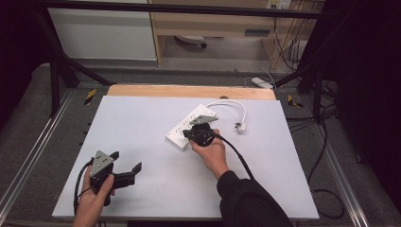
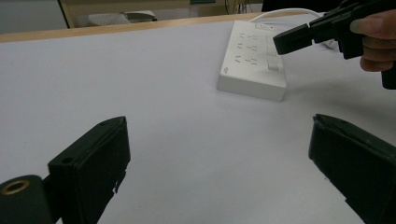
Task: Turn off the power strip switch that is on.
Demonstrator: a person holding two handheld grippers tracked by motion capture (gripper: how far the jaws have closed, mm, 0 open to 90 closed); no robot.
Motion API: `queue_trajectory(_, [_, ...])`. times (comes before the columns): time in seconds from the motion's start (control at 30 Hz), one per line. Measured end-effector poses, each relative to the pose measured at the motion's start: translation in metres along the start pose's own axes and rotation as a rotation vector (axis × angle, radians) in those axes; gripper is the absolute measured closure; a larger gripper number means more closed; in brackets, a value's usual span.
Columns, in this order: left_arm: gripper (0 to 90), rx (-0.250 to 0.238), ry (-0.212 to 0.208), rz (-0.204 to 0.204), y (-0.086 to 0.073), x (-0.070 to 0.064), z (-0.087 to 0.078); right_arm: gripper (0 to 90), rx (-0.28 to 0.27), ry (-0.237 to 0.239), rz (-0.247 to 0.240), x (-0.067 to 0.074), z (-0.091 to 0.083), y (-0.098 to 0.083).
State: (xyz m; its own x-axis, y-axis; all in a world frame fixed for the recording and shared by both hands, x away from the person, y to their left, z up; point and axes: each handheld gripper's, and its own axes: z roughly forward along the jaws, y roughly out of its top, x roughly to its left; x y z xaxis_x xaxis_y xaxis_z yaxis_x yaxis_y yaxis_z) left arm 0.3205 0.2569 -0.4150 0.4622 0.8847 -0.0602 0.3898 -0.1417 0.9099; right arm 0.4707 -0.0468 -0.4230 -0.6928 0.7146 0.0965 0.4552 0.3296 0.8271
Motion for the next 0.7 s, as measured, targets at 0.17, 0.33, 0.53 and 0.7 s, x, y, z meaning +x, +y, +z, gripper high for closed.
queue_trajectory(0.17, [5.5, 0.002, 0.0, 0.0, -0.0002, 0.0004, 0.0, 90.0, 0.017, -0.005, 0.006, -0.0034, 0.0042, -0.0046])
queue_trajectory(0.33, [5.5, 0.004, -0.001, 0.002, -0.0001, 0.0003, 0.0, 90.0, 0.022, -0.006, 0.012, -0.005, 0.0064, -0.008])
queue_trajectory(0.53, [5.5, 0.003, -0.001, 0.004, -0.0001, 0.0003, 0.0001, 90.0, 0.022, 0.001, 0.02, -0.0033, 0.0086, -0.0098])
queue_trajectory(0.7, [5.5, 0.003, 0.0, 0.003, -0.0002, 0.0004, 0.0001, 90.0, 0.021, -0.002, 0.02, -0.0035, 0.0093, -0.0097])
